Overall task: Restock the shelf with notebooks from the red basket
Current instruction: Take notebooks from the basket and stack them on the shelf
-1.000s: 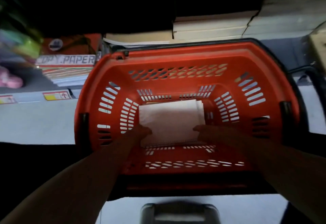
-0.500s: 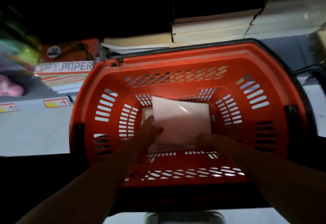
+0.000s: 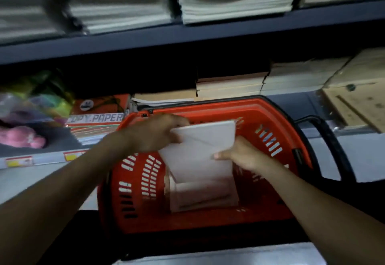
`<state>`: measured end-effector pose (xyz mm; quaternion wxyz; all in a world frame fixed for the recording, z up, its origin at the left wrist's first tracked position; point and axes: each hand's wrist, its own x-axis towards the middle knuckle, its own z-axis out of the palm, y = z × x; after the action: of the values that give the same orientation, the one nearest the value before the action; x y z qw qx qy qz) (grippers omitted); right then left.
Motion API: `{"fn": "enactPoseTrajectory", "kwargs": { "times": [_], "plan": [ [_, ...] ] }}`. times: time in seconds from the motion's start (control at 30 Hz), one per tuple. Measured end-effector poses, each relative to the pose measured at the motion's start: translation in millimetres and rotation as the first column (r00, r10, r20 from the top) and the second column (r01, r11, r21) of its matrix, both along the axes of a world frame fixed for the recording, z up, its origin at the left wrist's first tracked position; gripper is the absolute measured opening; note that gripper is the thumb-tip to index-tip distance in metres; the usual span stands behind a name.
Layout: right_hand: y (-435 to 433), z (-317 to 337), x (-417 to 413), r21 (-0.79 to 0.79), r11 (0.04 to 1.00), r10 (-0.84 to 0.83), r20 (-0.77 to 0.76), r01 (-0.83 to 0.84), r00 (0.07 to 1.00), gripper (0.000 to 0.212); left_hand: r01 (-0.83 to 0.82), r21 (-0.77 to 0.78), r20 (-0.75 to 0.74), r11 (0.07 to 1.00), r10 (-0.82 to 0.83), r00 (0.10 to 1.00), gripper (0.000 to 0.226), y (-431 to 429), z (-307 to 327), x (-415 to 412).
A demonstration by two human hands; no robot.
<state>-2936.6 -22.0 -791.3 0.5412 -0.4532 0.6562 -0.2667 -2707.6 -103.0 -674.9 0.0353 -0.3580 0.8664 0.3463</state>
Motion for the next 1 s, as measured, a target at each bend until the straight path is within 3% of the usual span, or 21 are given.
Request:
{"fn": "enactPoseTrajectory", "kwargs": {
  "times": [0.07,0.13,0.27,0.3,0.4,0.5,0.57,0.63,0.73,0.8,0.93,1.0],
  "plan": [
    [-3,32,9,-0.101,0.995,-0.018,0.048,0.023,0.999,0.027,-0.048,-0.029,-0.125,0.998,0.044,0.991,0.009,-9,38,16],
    [-6,67,13,-0.189,0.981,-0.04,0.042,0.047,0.998,0.024,-0.155,0.006,-0.284,0.988,0.151,0.947,0.023,-14,68,35],
    [-12,138,23,-0.408,0.904,-0.111,0.061,0.126,0.992,0.029,-0.288,0.317,-0.557,0.904,0.423,0.715,0.058,-16,101,74],
    [-15,154,26,-0.445,0.885,-0.113,0.078,0.136,0.991,0.029,-0.277,0.377,-0.553,0.884,0.455,0.698,0.057,-15,104,79],
    [-30,201,42,-0.551,0.817,-0.11,0.139,0.17,0.984,0.029,-0.221,0.415,-0.429,0.883,0.404,0.808,0.05,-13,103,89],
    [-49,242,66,-0.62,0.752,-0.104,0.222,0.223,0.969,0.025,-0.252,0.458,-0.439,0.852,0.463,0.77,0.054,-13,110,102],
    [-63,262,82,-0.631,0.731,-0.102,0.275,0.259,0.956,0.023,-0.298,0.414,-0.545,0.86,0.496,0.675,0.047,-17,121,112],
    [-76,273,99,-0.618,0.733,-0.105,0.308,0.283,0.945,0.024,-0.375,0.395,-0.677,0.839,0.542,0.498,0.036,-21,135,121],
    [-81,272,130,-0.584,0.785,-0.048,0.276,0.207,0.96,0.045,-0.554,0.351,-0.792,0.755,0.554,0.254,0.023,-28,152,134],
    [-73,262,152,-0.548,0.823,0.013,0.286,0.152,0.958,0.053,-0.642,0.316,-0.825,0.699,0.536,0.177,0.021,-32,163,142],
    [-69,254,194,-0.556,0.816,0.047,0.333,0.156,0.942,0.046,-0.752,0.272,-0.863,0.6,0.497,0.085,0.017,-44,190,167],
    [-82,263,211,-0.517,0.824,0.031,0.451,0.233,0.892,0.037,-0.703,0.415,-0.86,0.577,0.5,-0.098,0.026,-49,202,185]
  ]
}}
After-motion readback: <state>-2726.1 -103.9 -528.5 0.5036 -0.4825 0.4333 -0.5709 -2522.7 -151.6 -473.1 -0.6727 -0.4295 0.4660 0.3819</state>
